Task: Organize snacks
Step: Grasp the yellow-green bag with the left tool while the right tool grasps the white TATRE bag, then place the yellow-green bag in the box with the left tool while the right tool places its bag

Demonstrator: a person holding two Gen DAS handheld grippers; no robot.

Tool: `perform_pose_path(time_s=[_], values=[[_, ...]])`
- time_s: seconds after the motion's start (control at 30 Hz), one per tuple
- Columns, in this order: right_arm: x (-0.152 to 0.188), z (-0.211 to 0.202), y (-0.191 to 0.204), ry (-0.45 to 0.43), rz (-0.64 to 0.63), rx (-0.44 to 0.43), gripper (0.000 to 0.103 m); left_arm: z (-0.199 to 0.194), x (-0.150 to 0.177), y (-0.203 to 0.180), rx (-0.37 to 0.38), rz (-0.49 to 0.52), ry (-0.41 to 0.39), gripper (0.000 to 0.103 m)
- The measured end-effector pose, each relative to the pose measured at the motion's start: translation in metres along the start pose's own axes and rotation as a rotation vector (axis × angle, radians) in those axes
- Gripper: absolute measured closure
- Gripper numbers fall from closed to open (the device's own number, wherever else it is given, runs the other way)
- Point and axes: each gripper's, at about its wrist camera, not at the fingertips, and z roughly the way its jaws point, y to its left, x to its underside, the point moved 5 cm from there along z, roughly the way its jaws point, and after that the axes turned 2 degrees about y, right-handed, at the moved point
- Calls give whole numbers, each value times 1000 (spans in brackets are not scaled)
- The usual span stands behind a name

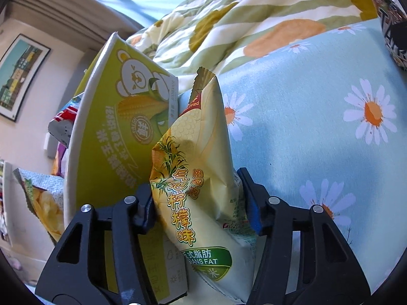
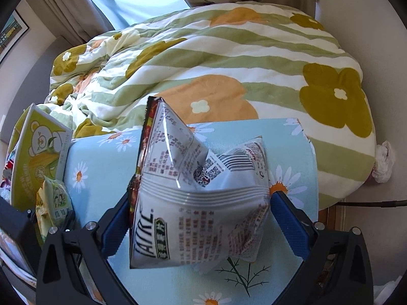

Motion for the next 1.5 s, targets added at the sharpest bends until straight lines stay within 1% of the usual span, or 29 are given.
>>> perform_pose_path(time_s=[0.1, 0.2, 0.27, 0.3, 0.33, 0.47, 0.53, 0.7, 0.8, 0.87, 1.0, 1.1, 1.23, 1.33, 1.43, 1.5], values=[[1, 7, -1, 14, 25, -26, 2, -6, 3, 2, 32, -8, -7, 53], [3, 7, -2, 12, 28, -33, 8, -13, 3, 3, 65, -17, -17, 53], [4, 4, -2, 3, 33, -48, 19, -18, 4, 4, 76, -18, -26, 53], [5, 3, -3, 0, 35, -53, 22, -21, 5, 5, 83, -20, -29, 53], [6, 1, -3, -3, 36, -54, 31, -24, 4, 6, 91, -24, -38, 53], [9, -5, -4, -16, 40, -53, 36, -41, 0, 15, 126, -50, -75, 54], [10, -13, -3, -31, 48, -53, 36, -53, -4, 21, 150, -63, -98, 54], [8, -52, 13, -85, 31, -61, 37, -93, -16, 48, 204, -105, -174, 54], [4, -81, 33, -119, -2, -62, 37, -118, -25, 74, 246, -144, -225, 54], [2, -104, 50, -150, -24, -68, 37, -134, -30, 100, 265, -171, -262, 54], [-3, -143, 91, -195, -69, -86, 37, -161, -33, 153, 259, -205, -330, 54], [-5, -164, 128, -217, -102, -102, 37, -168, -31, 190, 260, -226, -353, 54], [-7, -181, 178, -245, -143, -124, 37, -158, -24, 240, 262, -263, -359, 54], [-7, -186, 215, -258, -167, -140, 37, -137, -19, 273, 271, -278, -342, 54], [-5, -185, 243, -263, -178, -150, 37, -111, -17, 297, 291, -285, -319, 54], [-3, -180, 256, -263, -181, -151, 37, -96, -16, 306, 308, -283, -301, 54]])
